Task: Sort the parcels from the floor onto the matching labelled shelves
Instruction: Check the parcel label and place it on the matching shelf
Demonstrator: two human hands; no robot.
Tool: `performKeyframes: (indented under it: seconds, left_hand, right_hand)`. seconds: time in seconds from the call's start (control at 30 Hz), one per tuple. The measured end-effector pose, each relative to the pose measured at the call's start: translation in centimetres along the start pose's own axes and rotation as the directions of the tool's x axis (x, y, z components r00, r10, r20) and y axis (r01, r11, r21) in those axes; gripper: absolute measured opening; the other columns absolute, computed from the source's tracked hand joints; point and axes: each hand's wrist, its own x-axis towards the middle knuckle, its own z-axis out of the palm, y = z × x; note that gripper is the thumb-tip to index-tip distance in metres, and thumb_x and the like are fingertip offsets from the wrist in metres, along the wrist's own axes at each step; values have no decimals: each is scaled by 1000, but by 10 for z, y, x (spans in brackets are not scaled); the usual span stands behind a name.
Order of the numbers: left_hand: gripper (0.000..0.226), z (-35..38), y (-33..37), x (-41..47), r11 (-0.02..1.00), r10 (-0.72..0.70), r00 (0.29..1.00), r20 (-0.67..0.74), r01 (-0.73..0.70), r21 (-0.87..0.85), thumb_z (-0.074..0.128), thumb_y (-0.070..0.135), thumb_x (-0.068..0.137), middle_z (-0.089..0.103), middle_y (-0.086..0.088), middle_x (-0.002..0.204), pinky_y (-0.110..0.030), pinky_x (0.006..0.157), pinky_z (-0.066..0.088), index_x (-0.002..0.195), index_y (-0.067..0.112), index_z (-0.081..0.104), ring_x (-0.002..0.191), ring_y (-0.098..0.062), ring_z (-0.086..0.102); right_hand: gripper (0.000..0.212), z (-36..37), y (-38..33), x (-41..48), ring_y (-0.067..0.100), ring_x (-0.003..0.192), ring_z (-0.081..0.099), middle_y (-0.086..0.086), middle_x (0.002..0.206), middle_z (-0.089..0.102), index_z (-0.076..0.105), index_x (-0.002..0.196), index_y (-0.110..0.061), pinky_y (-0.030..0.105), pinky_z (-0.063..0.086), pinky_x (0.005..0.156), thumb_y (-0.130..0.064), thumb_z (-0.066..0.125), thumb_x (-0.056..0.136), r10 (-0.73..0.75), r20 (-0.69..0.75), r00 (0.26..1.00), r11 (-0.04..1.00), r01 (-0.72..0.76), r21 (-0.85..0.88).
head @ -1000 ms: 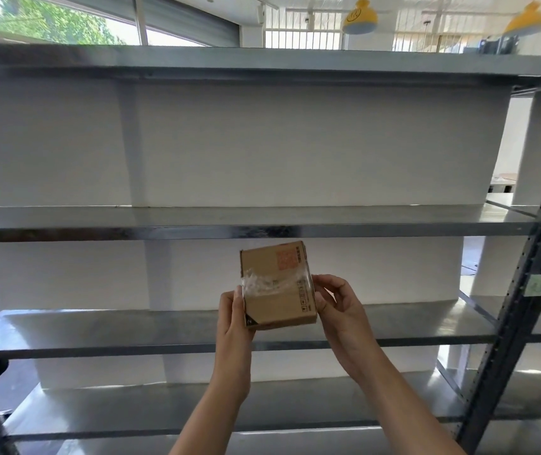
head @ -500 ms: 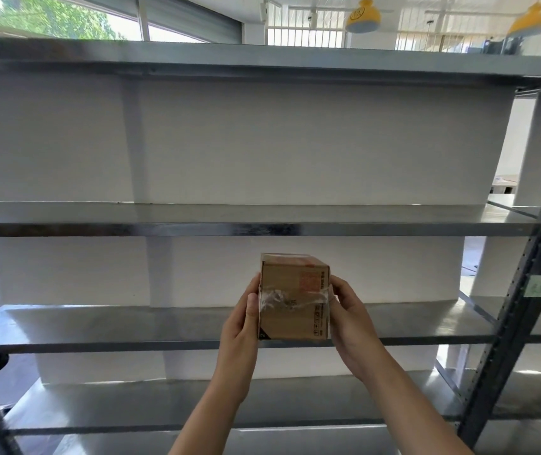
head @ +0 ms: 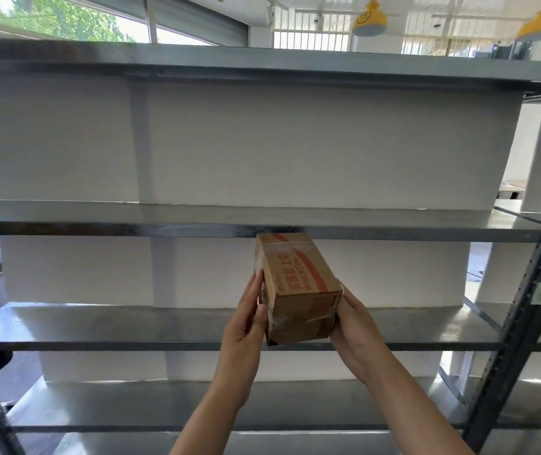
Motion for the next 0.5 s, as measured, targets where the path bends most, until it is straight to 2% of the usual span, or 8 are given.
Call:
performKeyframes:
  seconds: [0.17,0.3,0.4,0.5]
  left_hand:
    - [47,-7,1,3,998,-46,999,9,47,-47,48,38,96,48,20,152,-43,118,39,142,48,51,143,-2,41]
    - [43,-11,4,9,995,-71,997,0,71,-76,42,44,100,54,11,150,-49,117,38,139,41,58,143,-12,45]
    - [42,-8,6,7,993,-85,996,-12,83,-88,39,48,99,59,11,145,-50,117,39,134,39,63,140,-13,49]
    - [49,-4,4,3,969,-125,992,-24,117,-216,38,52,97,60,5,144,-54,117,37,125,26,68,137,-16,53]
  right_hand:
    - [32,-2,3,-2,17,113,69,2,119,74,66,129,-23,32,53,92,-23,43,107,-24,23,999,1000,24,-6]
    - [30,-1,7,-3,15,112,70,0,119,74,65,128,-24,27,56,87,-20,46,106,-49,12,999,998,49,-25]
    - [31,-2,8,-1,17,110,71,0,116,75,66,125,-25,28,57,83,-25,42,107,-59,-24,998,997,58,-45]
    - [40,-6,8,-4,22,108,72,1,115,76,64,128,-24,35,59,83,-40,34,106,-63,-26,998,997,62,-54]
